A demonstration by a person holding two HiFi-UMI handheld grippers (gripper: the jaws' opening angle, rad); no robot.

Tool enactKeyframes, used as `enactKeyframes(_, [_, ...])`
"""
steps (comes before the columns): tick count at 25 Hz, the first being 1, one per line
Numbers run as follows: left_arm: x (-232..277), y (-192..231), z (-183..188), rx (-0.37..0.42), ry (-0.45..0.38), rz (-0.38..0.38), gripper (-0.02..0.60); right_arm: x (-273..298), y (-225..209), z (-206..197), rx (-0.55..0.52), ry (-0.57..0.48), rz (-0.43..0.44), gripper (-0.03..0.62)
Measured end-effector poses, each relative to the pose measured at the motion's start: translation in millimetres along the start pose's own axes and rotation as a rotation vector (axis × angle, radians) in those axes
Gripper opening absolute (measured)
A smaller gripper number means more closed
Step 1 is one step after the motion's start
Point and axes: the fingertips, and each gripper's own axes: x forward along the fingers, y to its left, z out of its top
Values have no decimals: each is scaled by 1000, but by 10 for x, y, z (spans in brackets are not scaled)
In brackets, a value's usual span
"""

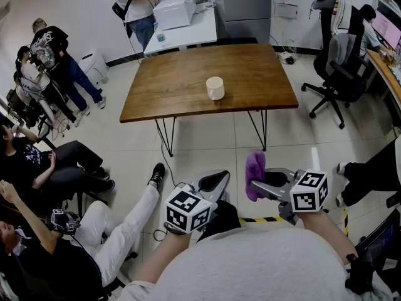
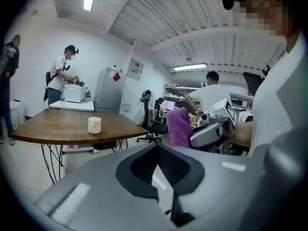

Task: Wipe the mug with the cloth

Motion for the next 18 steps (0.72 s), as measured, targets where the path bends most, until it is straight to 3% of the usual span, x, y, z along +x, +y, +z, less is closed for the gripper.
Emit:
enactKeyframes(6, [376,1105,198,-31,0,9,1,624,-761,467,48,-11,-14,110])
enactKeyframes(11, [747,2197,482,-85,32,-36,0,1267,-1508,1057,116,-22,-60,110])
enactKeyframes(18, [1313,3209,818,-46,88,-93,0,1867,-2292,1739,164,-61,-118,110])
